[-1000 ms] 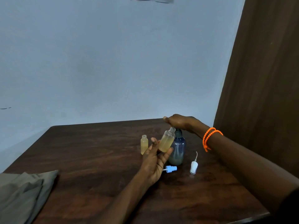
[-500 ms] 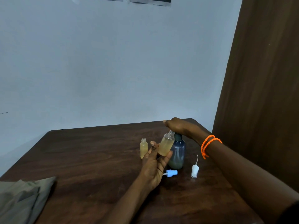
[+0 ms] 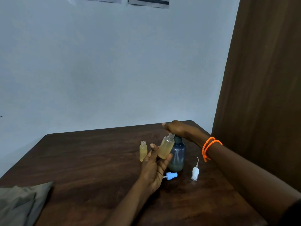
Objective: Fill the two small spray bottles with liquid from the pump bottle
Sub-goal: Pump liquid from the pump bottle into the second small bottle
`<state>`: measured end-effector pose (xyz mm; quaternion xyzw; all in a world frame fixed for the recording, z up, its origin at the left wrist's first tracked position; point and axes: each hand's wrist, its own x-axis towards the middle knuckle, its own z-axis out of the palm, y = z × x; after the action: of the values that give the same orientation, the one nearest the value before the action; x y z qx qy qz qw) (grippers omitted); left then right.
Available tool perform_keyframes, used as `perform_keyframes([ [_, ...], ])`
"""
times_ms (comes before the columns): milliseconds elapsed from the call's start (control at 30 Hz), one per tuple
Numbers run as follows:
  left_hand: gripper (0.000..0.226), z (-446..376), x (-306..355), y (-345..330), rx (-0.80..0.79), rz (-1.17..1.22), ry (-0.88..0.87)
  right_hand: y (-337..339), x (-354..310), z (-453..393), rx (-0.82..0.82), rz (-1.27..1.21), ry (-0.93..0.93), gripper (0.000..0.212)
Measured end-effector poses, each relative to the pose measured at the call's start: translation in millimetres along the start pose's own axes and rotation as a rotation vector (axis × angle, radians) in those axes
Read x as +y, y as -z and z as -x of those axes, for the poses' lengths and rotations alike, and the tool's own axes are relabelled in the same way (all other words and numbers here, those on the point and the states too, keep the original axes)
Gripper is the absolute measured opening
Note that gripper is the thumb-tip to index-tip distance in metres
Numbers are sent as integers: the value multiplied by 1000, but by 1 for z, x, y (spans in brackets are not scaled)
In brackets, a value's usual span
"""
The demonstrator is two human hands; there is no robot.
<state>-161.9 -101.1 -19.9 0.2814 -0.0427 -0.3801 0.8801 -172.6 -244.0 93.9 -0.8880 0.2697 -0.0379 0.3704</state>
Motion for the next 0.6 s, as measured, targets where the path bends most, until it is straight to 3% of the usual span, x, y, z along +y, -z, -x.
perform_keyframes([
  [433, 31, 3, 1, -2, -13, -7, -17, 4, -6, 6, -6, 55, 5, 45],
  [600, 29, 3, 1, -3, -23, -6, -19, 3, -5, 1, 22, -17, 14, 36],
])
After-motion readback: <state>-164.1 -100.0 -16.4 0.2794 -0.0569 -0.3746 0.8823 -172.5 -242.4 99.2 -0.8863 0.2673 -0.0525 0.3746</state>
